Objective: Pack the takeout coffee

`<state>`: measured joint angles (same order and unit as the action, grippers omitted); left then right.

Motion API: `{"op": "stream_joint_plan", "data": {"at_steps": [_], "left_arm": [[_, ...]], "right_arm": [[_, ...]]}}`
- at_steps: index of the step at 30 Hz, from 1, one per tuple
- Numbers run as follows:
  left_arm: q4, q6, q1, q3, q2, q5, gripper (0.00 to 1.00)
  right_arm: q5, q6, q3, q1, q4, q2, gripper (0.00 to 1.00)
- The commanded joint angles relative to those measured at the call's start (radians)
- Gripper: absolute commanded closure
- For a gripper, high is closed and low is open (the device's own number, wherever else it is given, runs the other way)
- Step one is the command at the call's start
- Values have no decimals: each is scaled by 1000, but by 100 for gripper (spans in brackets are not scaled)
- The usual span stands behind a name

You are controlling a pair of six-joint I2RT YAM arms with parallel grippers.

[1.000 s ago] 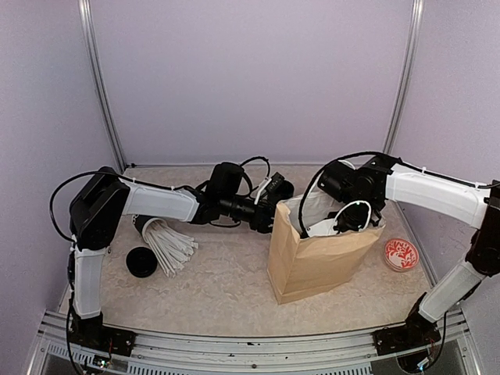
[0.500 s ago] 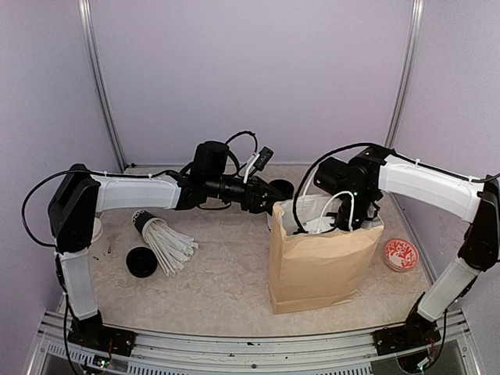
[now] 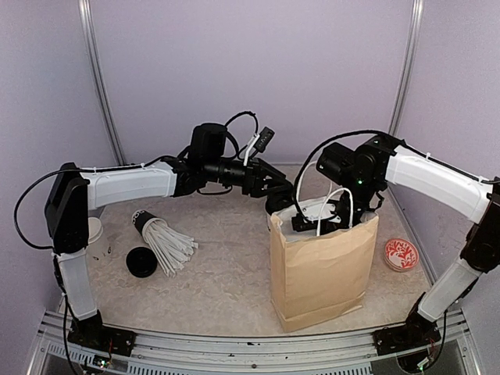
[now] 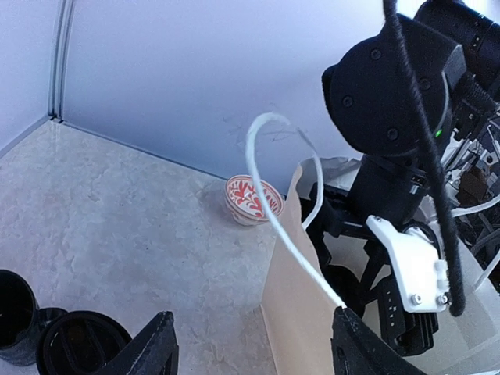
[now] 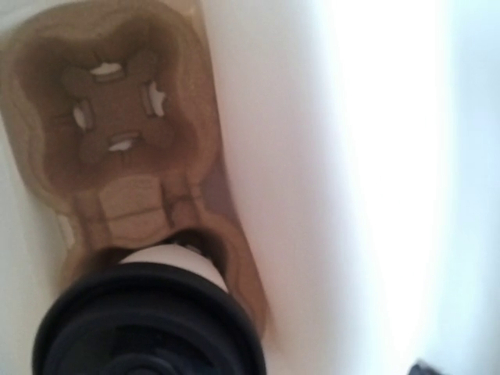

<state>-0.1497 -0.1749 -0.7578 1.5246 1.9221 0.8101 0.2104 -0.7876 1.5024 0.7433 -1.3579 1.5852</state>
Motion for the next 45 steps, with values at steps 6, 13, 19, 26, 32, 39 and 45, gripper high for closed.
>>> {"op": "stream_joint_plan", "data": {"at_steps": [6,13,19,26,32,39,45], "left_arm": [[-37,-88,-6,75,7,140,33],[-43,-129,-43,151,52,163,33],[17,-183,-67,301,164,145,40],[49,-220,-67,401,237,146,69],[60,-237,-72,433,260,158,91],[103,-180,-71,436,239,89,100],[101,-158,-54,446,226,68,100]], "right_arm": [[2,8,-16,-1,5,-64,14],[-20,2,-34,-1,19,-80,14],[-27,1,-20,0,25,-83,14],[-42,2,-15,-1,33,-105,15],[-63,3,-25,0,49,-122,15],[-65,-5,50,-1,43,-131,15],[-54,-10,141,-2,15,-137,14]]}}
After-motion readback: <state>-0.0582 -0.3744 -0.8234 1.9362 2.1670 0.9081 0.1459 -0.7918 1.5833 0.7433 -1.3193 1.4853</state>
